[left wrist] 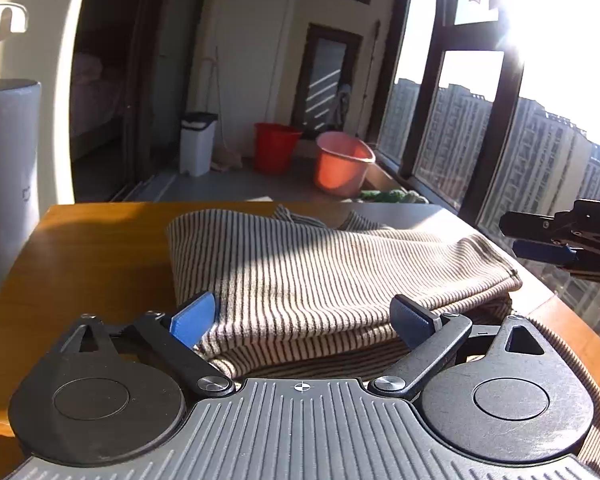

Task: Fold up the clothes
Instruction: 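Press and smooth the folded sweater with both open grippers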

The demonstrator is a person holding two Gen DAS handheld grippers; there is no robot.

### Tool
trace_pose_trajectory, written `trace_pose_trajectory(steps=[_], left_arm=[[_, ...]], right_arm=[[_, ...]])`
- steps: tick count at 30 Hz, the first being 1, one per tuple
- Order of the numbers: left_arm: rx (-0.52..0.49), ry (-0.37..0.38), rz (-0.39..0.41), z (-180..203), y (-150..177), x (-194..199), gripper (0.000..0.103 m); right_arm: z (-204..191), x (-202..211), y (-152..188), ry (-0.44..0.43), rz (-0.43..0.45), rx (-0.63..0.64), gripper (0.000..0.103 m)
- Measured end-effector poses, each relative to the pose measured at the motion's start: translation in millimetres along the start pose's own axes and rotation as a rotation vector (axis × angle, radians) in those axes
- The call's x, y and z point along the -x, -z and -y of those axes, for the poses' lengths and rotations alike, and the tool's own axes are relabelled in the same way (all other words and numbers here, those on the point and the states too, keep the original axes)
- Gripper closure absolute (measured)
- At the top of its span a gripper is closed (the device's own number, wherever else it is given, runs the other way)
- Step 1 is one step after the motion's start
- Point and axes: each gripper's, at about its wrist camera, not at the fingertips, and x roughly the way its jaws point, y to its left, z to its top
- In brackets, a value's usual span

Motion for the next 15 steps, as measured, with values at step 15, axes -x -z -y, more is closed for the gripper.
trace_pose_trajectory(steps=[15], left_arm=[[0.194,-0.077,-0.111,-38,-1,-5,0.0]], right_arm=[[-20,-12,13,0.059,-0.008,0.112,0.037]])
